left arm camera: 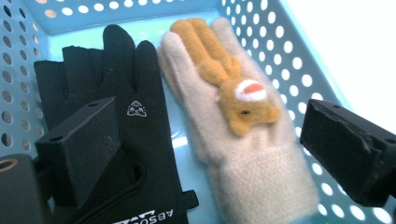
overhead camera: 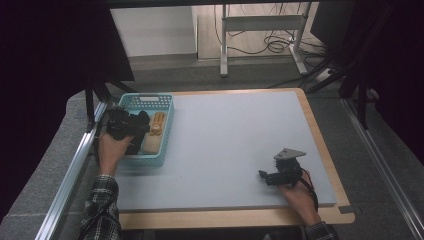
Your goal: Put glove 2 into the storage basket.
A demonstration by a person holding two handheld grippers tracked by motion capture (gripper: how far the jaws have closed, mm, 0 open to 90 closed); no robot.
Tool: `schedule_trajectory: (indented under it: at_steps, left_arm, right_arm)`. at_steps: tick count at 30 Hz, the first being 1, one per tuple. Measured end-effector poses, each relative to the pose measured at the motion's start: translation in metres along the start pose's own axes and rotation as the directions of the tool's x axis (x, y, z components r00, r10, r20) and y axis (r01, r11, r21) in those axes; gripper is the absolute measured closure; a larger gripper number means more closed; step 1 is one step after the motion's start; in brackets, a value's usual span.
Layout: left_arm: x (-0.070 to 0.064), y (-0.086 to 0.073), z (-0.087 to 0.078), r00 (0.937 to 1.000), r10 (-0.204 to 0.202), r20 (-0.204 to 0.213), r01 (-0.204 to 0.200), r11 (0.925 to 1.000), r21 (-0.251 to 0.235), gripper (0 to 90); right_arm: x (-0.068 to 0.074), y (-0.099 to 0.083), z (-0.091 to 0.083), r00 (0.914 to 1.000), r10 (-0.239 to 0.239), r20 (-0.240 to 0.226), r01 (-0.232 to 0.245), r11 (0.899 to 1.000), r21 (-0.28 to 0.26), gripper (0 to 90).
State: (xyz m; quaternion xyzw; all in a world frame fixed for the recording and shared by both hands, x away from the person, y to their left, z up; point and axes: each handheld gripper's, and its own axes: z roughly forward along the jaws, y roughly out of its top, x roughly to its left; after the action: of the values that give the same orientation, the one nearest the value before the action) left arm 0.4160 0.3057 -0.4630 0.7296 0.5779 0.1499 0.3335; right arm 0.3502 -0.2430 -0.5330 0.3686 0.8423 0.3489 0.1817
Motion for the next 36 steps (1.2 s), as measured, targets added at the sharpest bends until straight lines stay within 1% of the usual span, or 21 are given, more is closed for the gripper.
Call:
schedule_trajectory:
  at_steps: [4,9,14,18,21,24,28,32,34,36]
  left_arm:
    - [-0.003,-0.002,-0.004,0.9999,0.009,0.011,-0.009,0.9998,-0.015,5.0]
    - [-0.006,-0.003,-0.008,0.9996,0.025,0.01,-0.025,0.9996,-0.015,3.7]
    - [-0.01,-0.005,-0.012,0.9992,0.037,0.014,-0.037,0.999,-0.024,3.0]
    - [-0.017,-0.007,-0.015,0.9981,0.054,0.03,-0.053,0.9978,-0.04,2.7]
    - [-0.024,-0.008,-0.017,0.9965,0.071,0.045,-0.069,0.9963,-0.051,2.6]
    - [-0.033,-0.009,-0.017,0.9936,0.096,0.06,-0.093,0.9939,-0.059,2.6]
    - [-0.047,-0.011,-0.015,0.9894,0.116,0.088,-0.11,0.9913,-0.072,2.3]
    - [-0.064,-0.016,-0.012,0.9823,0.15,0.112,-0.141,0.9865,-0.084,1.2]
    - [-0.074,-0.019,-0.01,0.9768,0.176,0.122,-0.165,0.982,-0.092,0.7]
    - [-0.083,-0.021,-0.01,0.9722,0.192,0.134,-0.179,0.9786,-0.101,0.4]
  right_arm:
    - [0.0,0.0,0.0,1.0,0.0,0.0,0.0,1.0,0.0,11.8]
    - [0.0,0.0,0.0,1.0,-0.001,0.0,0.001,1.0,0.0,11.8]
    - [0.0,0.0,0.0,1.0,0.0,0.0,0.0,1.0,0.0,11.8]
    - [0.0,0.0,0.0,1.0,-0.001,0.001,0.001,1.0,0.0,11.9]
    - [0.0,0.0,0.0,1.0,-0.001,0.001,0.001,1.0,0.001,11.8]
    - [0.0,0.0,0.0,1.0,-0.001,0.001,0.001,1.0,0.001,11.9]
    - [0.0,0.0,0.0,1.0,-0.001,0.001,0.001,1.0,0.001,11.8]
    - [0.0,0.0,0.0,1.0,-0.001,0.0,0.001,1.0,0.001,11.8]
    - [0.0,0.0,0.0,1.0,-0.002,0.0,0.002,1.0,0.001,11.8]
    - [0.0,0.0,0.0,1.0,-0.003,0.001,0.003,1.0,0.0,11.8]
